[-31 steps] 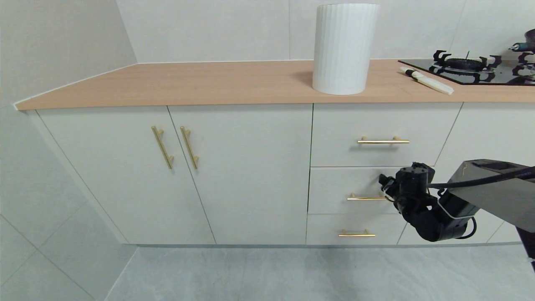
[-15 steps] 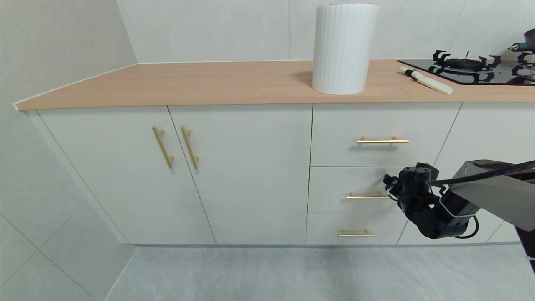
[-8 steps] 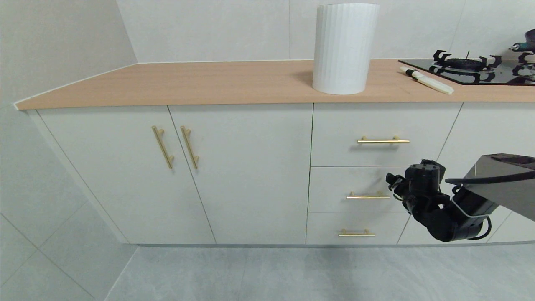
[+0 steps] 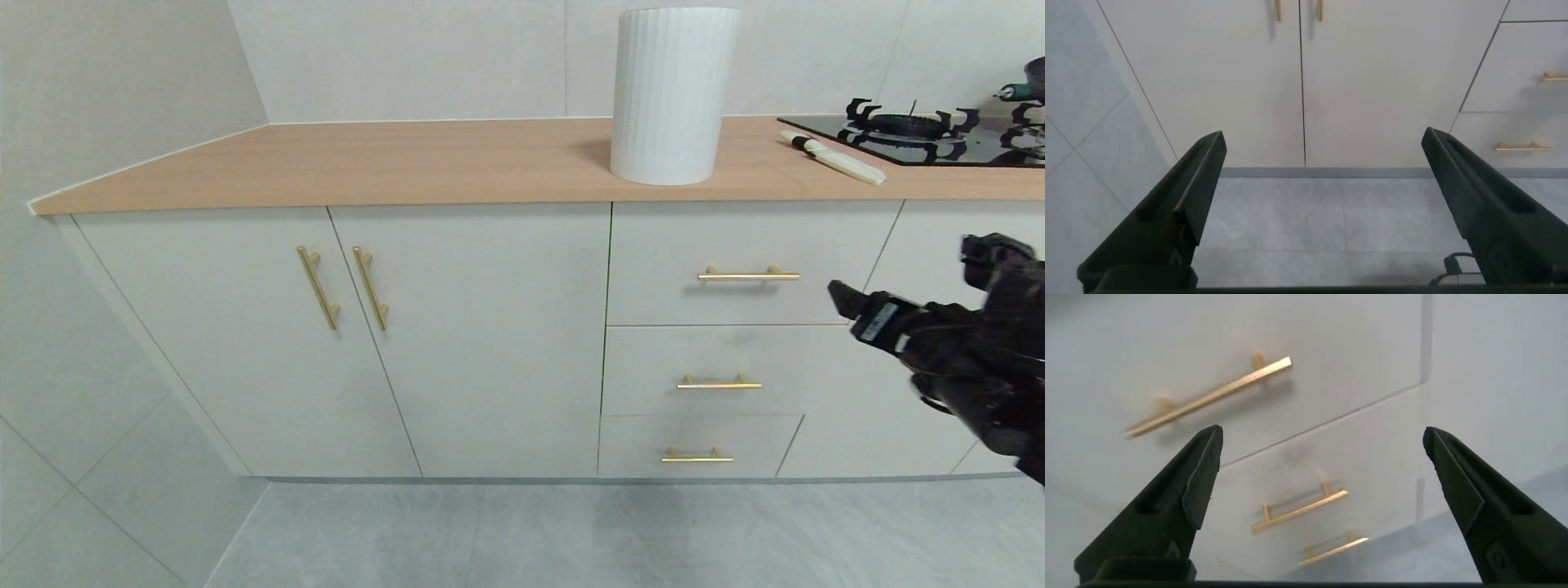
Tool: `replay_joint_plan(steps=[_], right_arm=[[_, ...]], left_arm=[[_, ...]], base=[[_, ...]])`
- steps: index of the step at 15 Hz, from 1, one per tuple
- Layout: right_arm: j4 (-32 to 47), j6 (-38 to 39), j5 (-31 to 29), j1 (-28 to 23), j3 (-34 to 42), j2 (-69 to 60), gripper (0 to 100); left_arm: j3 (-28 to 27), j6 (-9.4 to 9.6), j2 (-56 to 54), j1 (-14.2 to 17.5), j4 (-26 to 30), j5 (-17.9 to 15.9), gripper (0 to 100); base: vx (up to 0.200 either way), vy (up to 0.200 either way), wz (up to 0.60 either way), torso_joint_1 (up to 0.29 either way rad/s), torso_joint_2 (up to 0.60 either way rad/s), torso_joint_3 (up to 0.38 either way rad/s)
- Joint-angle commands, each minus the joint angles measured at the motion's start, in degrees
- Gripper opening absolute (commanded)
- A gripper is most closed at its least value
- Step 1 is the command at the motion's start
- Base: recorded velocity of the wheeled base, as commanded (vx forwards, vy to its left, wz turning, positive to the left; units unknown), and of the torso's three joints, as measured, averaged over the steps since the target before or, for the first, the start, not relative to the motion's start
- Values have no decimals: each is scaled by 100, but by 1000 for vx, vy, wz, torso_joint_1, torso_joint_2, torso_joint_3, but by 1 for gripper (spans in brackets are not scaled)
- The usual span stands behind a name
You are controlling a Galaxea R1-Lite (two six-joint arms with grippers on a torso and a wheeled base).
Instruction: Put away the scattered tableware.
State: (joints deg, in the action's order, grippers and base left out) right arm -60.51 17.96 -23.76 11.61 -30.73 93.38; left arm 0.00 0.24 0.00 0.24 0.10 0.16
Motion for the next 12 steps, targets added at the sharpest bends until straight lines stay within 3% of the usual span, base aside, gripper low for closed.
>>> replay_joint_plan(steps=[1, 3, 4, 5, 6, 7, 8, 9, 12], right_arm=[[136, -750, 3, 96, 1614, -2878, 100], [549, -961, -32, 88, 1948, -3775, 100], [1824, -1154, -85, 61, 2071, -5198, 100], [2518, -1242, -147, 17, 2010, -5805, 100], [3924, -1356, -190, -44, 1702, -6912, 100], [4557, -1365, -199, -88, 1535, -7299, 100], [6157, -1391, -164, -273, 999, -8143, 100], [6851, -1391, -164, -378, 744, -8477, 100], [7387, -1383, -296, -958, 595, -8907, 100]], left_arm=[[0, 2, 0, 2, -1, 2, 100], [0, 2, 0, 2, -1, 2, 100], [0, 2, 0, 2, -1, 2, 100], [0, 2, 0, 2, -1, 2, 100], [0, 2, 0, 2, -1, 2, 100], [0, 2, 0, 2, -1, 2, 100], [0, 2, 0, 2, -1, 2, 100], [0, 2, 0, 2, -1, 2, 100], [0, 2, 0, 2, -1, 2, 100]], base=[[0, 0, 0, 0, 0, 0], [0, 0, 0, 0, 0, 0], [0, 0, 0, 0, 0, 0], [0, 0, 0, 0, 0, 0], [0, 0, 0, 0, 0, 0], [0, 0, 0, 0, 0, 0], [0, 0, 0, 0, 0, 0], [0, 0, 0, 0, 0, 0], [0, 0, 0, 0, 0, 0]])
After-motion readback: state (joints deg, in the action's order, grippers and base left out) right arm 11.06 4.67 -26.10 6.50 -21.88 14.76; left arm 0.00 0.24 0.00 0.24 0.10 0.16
